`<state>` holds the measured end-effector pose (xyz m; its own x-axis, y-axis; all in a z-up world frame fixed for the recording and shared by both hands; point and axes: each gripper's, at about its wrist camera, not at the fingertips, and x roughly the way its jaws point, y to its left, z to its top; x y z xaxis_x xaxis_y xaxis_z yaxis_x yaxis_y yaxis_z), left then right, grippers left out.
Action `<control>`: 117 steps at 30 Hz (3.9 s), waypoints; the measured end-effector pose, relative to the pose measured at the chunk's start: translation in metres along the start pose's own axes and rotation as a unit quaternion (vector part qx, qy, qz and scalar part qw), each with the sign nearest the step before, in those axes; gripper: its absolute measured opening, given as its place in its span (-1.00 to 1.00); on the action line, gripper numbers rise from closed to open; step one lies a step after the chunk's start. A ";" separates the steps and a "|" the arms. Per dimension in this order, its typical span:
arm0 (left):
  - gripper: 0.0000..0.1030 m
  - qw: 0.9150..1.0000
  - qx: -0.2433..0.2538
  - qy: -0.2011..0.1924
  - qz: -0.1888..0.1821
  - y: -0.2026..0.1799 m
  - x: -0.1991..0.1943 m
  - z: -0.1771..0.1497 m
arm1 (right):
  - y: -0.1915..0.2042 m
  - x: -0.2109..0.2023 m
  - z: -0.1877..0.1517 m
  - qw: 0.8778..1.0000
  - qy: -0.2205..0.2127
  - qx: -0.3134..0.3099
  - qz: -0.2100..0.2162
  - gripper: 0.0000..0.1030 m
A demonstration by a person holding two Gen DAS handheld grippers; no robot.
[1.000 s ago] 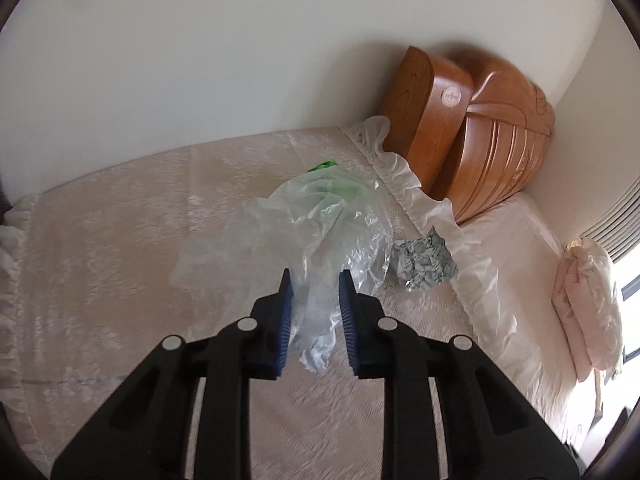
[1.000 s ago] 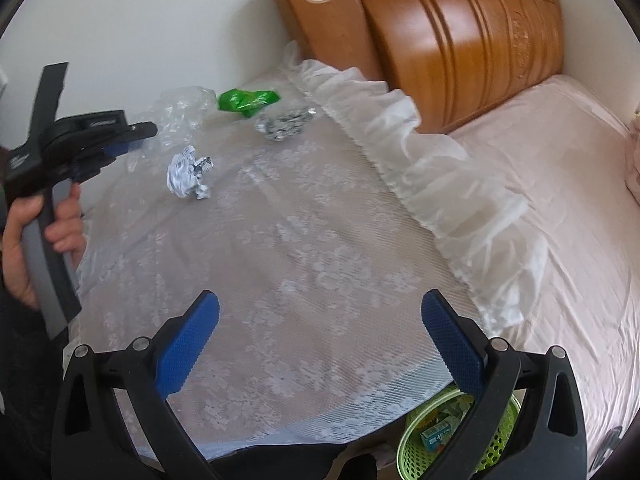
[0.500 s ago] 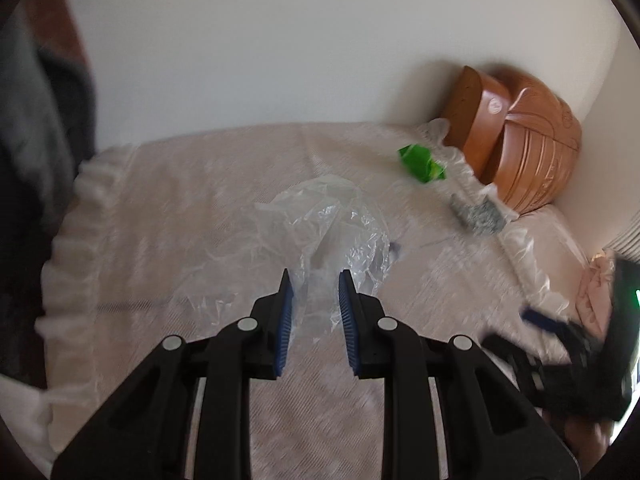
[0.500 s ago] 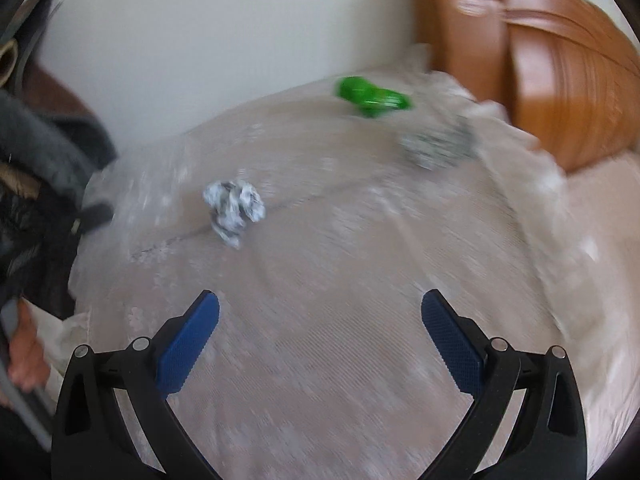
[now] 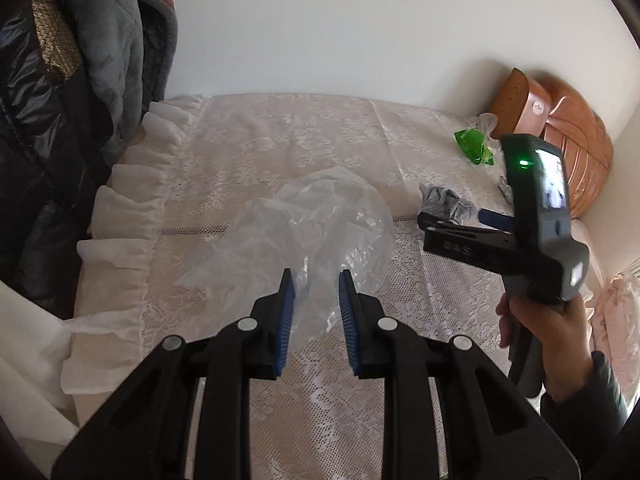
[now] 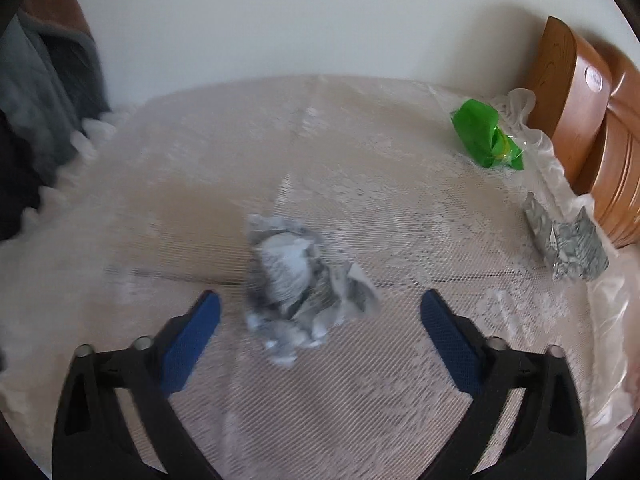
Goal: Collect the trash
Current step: 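Grasp the clear plastic bag with the left tool while the right tool grasps crumpled paper, then lower both items into the green basket and open both tools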
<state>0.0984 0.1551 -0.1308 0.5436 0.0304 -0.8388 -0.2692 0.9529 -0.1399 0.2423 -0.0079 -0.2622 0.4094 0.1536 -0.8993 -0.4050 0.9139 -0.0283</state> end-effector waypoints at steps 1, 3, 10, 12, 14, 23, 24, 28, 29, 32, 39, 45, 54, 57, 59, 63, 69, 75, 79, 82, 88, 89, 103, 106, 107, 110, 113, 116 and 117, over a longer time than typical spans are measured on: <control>-0.56 1.000 0.002 -0.001 0.001 -0.002 -0.001 -0.001 | -0.002 0.003 0.001 1.000 0.004 0.001 0.001 0.22; -0.56 1.000 0.007 -0.003 0.001 -0.005 0.000 -0.001 | -0.009 0.003 0.001 1.000 0.008 0.007 0.006 -0.14; -0.56 0.999 0.044 -0.008 -0.012 -0.029 -0.005 -0.002 | -0.040 -0.033 -0.023 0.999 -0.008 0.043 0.028 -0.20; -0.56 0.998 0.060 -0.008 -0.024 -0.040 -0.009 -0.004 | -0.052 -0.056 -0.040 0.998 -0.016 0.057 0.030 -0.20; -0.56 0.996 0.083 -0.009 -0.039 -0.056 -0.014 -0.007 | -0.068 -0.083 -0.065 0.996 -0.021 0.079 0.029 -0.19; -0.56 0.969 0.204 0.011 -0.138 -0.165 -0.038 -0.051 | -0.135 -0.194 -0.200 0.979 -0.029 0.200 -0.014 -0.18; -0.56 0.964 0.220 0.013 -0.149 -0.179 -0.041 -0.058 | -0.142 -0.205 -0.215 0.976 -0.030 0.216 -0.022 -0.18; -0.56 0.938 0.282 0.024 -0.199 -0.235 -0.058 -0.091 | -0.163 -0.246 -0.270 0.960 -0.032 0.272 -0.055 -0.17; -0.56 0.933 0.293 0.025 -0.207 -0.244 -0.061 -0.098 | -0.165 -0.250 -0.278 0.957 -0.033 0.280 -0.060 -0.16; -0.56 0.912 0.335 0.031 -0.235 -0.276 -0.073 -0.122 | -0.175 -0.270 -0.314 0.944 -0.033 0.317 -0.081 -0.15; -0.56 0.877 0.394 0.041 -0.272 -0.319 -0.092 -0.161 | -0.192 -0.299 -0.374 0.916 -0.038 0.384 -0.112 -0.15; -0.56 0.862 0.418 0.045 -0.284 -0.340 -0.100 -0.180 | -0.196 -0.307 -0.390 0.907 -0.042 0.401 -0.122 -0.15; -0.56 0.850 0.439 0.051 -0.286 -0.351 -0.103 -0.194 | -0.201 -0.316 -0.407 0.899 -0.046 0.416 -0.127 -0.15; -0.56 0.844 0.449 0.058 -0.287 -0.354 -0.103 -0.200 | -0.202 -0.317 -0.413 0.896 -0.044 0.423 -0.127 -0.15; -0.56 0.838 0.459 0.062 -0.288 -0.357 -0.103 -0.206 | -0.202 -0.319 -0.417 0.893 -0.043 0.428 -0.129 -0.15; -0.56 0.825 0.480 0.071 -0.290 -0.364 -0.102 -0.221 | -0.203 -0.321 -0.431 0.886 -0.039 0.442 -0.136 -0.15; -0.56 0.795 0.525 0.117 -0.280 -0.375 -0.077 -0.268 | -0.203 -0.324 -0.473 0.861 -0.024 0.484 -0.153 -0.15; -0.56 0.759 0.562 0.195 -0.266 -0.387 -0.033 -0.329 | -0.200 -0.321 -0.521 0.832 0.004 0.533 -0.153 -0.15; -0.56 0.738 0.582 0.235 -0.247 -0.395 -0.005 -0.370 | -0.197 -0.317 -0.549 0.816 0.019 0.558 -0.149 -0.15; -0.56 0.730 0.590 0.250 -0.238 -0.401 0.006 -0.390 | -0.198 -0.316 -0.563 0.808 0.026 0.569 -0.149 -0.15; -0.34 0.727 0.593 0.253 -0.236 -0.413 0.006 -0.406 | -0.204 -0.316 -0.578 0.805 0.030 0.574 -0.151 -0.15; -0.22 0.726 0.594 0.252 -0.237 -0.414 0.005 -0.406 | -0.205 -0.317 -0.578 0.805 0.029 0.573 -0.151 -0.15; 0.61 0.743 0.575 0.248 -0.235 -0.417 0.000 -0.398 | -0.215 -0.320 -0.576 0.812 0.027 0.563 -0.153 -0.15; 0.64 0.749 0.573 0.235 -0.236 -0.416 -0.007 -0.389 | -0.214 -0.319 -0.575 0.812 0.027 0.563 -0.152 -0.15; 0.65 0.752 0.573 0.227 -0.235 -0.415 -0.010 -0.385 | -0.214 -0.317 -0.574 0.813 0.027 0.562 -0.150 -0.15; 0.77 0.764 0.564 0.201 -0.239 -0.410 -0.023 -0.368 | -0.212 -0.310 -0.570 0.817 0.029 0.558 -0.143 -0.14; 0.80 0.776 0.553 0.185 -0.239 -0.405 -0.034 -0.348 | -0.213 -0.297 -0.565 0.820 0.030 0.556 -0.131 -0.13; 0.85 0.789 0.543 0.166 -0.234 -0.396 -0.043 -0.328 | -0.213 -0.283 -0.561 0.822 0.032 0.556 -0.117 -0.09; 0.85 0.793 0.540 0.161 -0.232 -0.393 -0.045 -0.322 | -0.213 -0.277 -0.559 0.823 0.035 0.555 -0.113 -0.07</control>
<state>-0.0767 -0.3180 -0.2072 0.1073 -0.3132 -0.9436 0.8328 0.5468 -0.0867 -0.2421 -0.4548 -0.2509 0.3085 -0.0542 -0.9497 0.6881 0.7020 0.1835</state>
